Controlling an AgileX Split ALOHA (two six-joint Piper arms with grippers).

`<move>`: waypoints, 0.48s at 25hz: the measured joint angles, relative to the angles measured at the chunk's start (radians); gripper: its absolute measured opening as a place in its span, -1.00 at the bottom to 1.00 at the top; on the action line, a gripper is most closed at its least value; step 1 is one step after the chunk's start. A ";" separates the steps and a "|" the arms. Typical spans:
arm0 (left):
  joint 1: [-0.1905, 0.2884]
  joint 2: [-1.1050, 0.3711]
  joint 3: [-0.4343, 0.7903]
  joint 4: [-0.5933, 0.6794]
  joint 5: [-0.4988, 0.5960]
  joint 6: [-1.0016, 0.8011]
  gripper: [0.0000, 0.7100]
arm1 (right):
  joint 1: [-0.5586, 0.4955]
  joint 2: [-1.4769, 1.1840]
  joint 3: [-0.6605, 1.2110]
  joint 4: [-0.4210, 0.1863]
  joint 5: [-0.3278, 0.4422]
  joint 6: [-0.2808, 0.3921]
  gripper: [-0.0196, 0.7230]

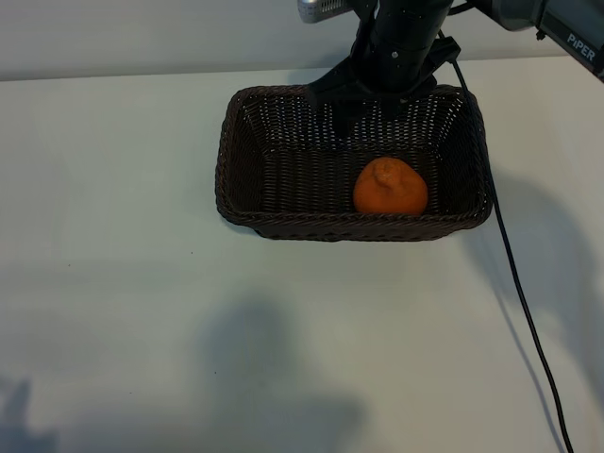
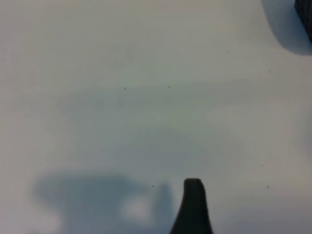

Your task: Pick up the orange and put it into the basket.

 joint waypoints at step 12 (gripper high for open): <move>0.000 0.000 0.000 0.000 0.000 -0.002 0.67 | -0.109 -0.004 -0.038 -0.058 0.004 0.035 0.62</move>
